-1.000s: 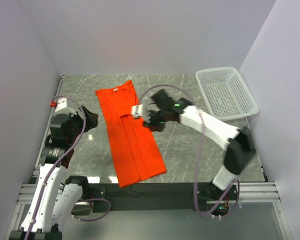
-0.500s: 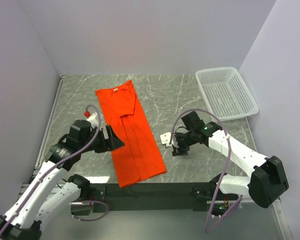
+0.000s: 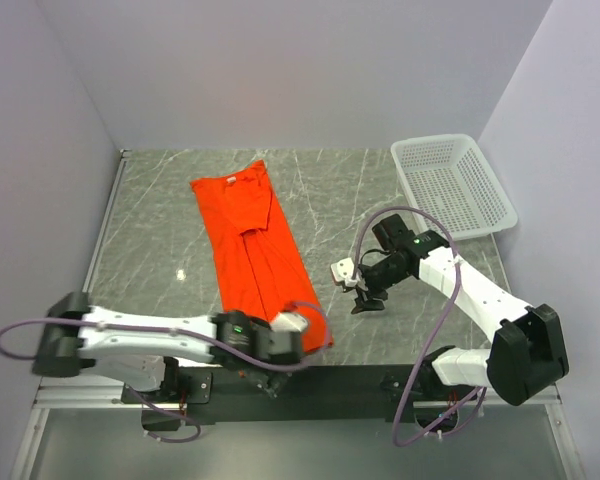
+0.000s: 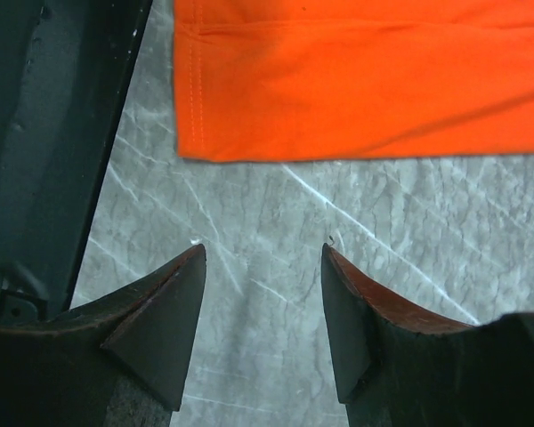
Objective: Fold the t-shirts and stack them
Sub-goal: Fold the tshirt
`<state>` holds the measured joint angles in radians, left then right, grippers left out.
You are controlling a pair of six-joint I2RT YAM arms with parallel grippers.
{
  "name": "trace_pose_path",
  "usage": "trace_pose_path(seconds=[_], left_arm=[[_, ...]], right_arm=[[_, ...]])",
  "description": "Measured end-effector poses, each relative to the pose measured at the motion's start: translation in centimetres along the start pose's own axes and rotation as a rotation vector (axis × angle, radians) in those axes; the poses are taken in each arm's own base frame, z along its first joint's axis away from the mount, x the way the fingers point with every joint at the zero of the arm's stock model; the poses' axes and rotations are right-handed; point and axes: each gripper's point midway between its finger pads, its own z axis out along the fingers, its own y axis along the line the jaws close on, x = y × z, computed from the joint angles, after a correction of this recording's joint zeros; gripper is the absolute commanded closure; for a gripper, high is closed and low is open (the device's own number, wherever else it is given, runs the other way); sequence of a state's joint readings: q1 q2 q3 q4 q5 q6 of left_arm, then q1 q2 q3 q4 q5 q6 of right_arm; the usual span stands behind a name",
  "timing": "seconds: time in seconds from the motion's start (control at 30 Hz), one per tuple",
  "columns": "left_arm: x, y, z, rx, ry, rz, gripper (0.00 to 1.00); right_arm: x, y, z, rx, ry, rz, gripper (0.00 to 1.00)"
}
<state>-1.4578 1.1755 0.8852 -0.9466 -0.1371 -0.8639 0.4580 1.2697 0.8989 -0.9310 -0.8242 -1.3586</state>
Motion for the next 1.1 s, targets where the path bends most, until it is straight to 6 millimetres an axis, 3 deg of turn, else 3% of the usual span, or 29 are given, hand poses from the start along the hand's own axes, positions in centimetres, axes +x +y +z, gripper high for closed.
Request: trace_pose_path(seconds=[0.1, 0.3, 0.63, 0.9, 1.1], left_arm=[[1.1, -0.7, 1.7, -0.122, 0.056, 0.104, 0.25], [2.0, 1.5, 4.1, -0.295, 0.104, 0.179, 0.3], [1.6, 2.4, 5.4, -0.336, 0.069, 0.19, 0.36], [0.7, 4.6, 6.9, -0.405, 0.065, 0.104, 0.46], [0.4, 5.0, 7.4, -0.405, 0.061, 0.062, 0.52]], right_arm=[[0.2, -0.1, -0.3, 0.007, -0.004, 0.02, 0.39], [0.2, 0.1, -0.4, 0.005, -0.017, 0.034, 0.39], [-0.1, 0.5, -0.4, -0.006, -0.033, 0.04, 0.41], [-0.1, 0.6, -0.4, -0.009, -0.034, 0.041, 0.41], [-0.1, 0.8, -0.3, -0.017, -0.038, 0.044, 0.41]])
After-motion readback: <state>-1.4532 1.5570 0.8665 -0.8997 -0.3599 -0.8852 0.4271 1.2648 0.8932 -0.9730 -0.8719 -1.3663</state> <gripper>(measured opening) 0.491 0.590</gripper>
